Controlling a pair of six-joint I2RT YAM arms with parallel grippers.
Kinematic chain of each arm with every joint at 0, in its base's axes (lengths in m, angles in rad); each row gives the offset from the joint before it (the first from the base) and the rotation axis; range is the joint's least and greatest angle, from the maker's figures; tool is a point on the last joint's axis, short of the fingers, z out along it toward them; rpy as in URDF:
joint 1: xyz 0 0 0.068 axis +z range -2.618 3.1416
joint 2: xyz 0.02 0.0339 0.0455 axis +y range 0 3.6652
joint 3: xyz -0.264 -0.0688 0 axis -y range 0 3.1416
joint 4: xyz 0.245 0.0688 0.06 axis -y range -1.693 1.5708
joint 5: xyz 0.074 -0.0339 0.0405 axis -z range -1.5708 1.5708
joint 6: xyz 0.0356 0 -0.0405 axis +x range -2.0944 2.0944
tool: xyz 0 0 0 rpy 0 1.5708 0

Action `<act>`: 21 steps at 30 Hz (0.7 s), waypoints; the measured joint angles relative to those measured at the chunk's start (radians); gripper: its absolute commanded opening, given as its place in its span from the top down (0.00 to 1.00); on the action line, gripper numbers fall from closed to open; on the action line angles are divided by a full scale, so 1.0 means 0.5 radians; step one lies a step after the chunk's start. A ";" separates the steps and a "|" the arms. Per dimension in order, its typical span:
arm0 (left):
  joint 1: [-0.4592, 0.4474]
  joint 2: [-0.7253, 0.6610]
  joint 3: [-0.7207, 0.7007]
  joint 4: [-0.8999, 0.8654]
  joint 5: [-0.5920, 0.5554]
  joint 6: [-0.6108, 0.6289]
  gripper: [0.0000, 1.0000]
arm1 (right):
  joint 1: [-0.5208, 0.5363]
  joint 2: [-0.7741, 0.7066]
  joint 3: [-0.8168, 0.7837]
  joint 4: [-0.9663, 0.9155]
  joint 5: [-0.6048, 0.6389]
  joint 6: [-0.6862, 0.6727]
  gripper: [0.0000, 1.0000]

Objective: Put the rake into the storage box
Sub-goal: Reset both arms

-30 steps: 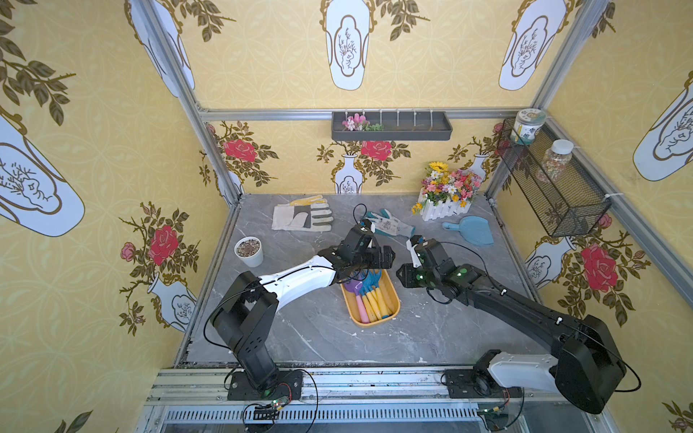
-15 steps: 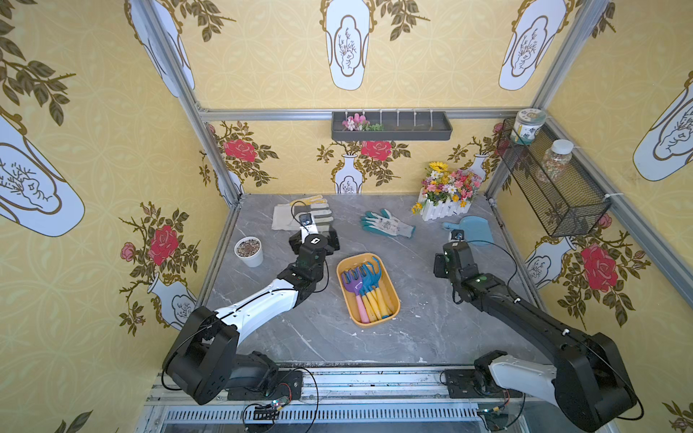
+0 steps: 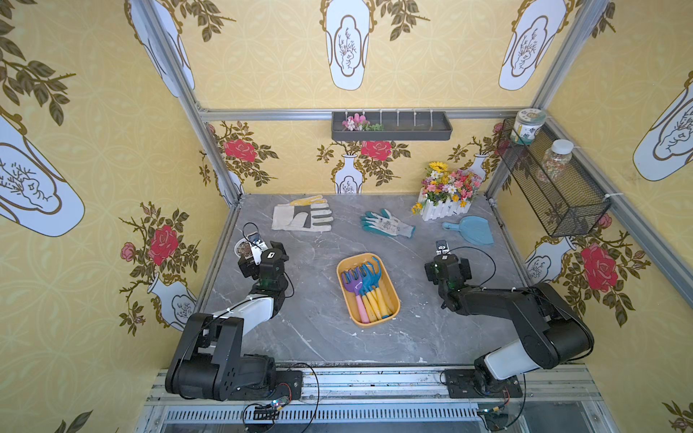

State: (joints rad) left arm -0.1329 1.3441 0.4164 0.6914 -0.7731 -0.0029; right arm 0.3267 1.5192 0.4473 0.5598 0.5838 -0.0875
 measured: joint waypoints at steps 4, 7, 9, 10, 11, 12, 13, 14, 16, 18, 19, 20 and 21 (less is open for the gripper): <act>0.104 -0.066 -0.008 0.011 0.120 -0.041 0.00 | -0.009 -0.103 -0.148 0.181 -0.013 -0.038 0.03; 0.193 -0.182 -0.064 -0.012 0.249 -0.136 0.00 | -0.028 -0.188 -0.298 0.338 -0.028 -0.043 0.03; 0.201 -0.210 -0.172 0.007 0.332 -0.169 0.00 | -0.035 -0.216 -0.366 0.433 -0.040 -0.043 0.03; 0.201 -0.207 -0.244 0.027 0.368 -0.182 0.00 | -0.037 -0.224 -0.392 0.478 -0.050 -0.043 0.03; 0.200 -0.194 -0.302 0.063 0.383 -0.197 0.00 | -0.037 -0.230 -0.412 0.517 -0.058 -0.043 0.03; 0.203 -0.174 -0.347 0.097 0.387 -0.204 0.00 | -0.038 -0.237 -0.439 0.572 -0.065 -0.043 0.03; 0.214 -0.152 -0.363 0.119 0.394 -0.205 0.01 | -0.040 -0.244 -0.466 0.624 -0.068 -0.043 0.03; 0.223 -0.120 -0.363 0.160 0.411 -0.205 0.01 | -0.041 -0.250 -0.488 0.662 -0.076 -0.043 0.03; 0.216 -0.017 -0.365 0.307 0.445 -0.195 0.04 | -0.050 -0.260 -0.522 0.720 -0.089 -0.043 0.03; 0.183 0.008 -0.384 0.365 0.521 -0.151 0.05 | -0.056 -0.265 -0.533 0.758 -0.114 -0.043 0.03; 0.168 -0.002 -0.411 0.419 0.552 -0.133 0.04 | -0.066 -0.269 -0.537 0.771 -0.132 -0.043 0.03; 0.165 -0.014 -0.442 0.464 0.572 -0.126 0.03 | -0.079 -0.276 -0.539 0.779 -0.154 -0.043 0.03; 0.165 -0.026 -0.475 0.515 0.581 -0.114 0.02 | -0.097 -0.282 -0.539 0.780 -0.175 -0.043 0.03</act>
State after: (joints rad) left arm -0.0505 1.3312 0.1787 0.9489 -0.4828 -0.0597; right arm 0.2783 1.3785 0.1780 0.9501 0.4961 -0.1089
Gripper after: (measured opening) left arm 0.966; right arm 0.971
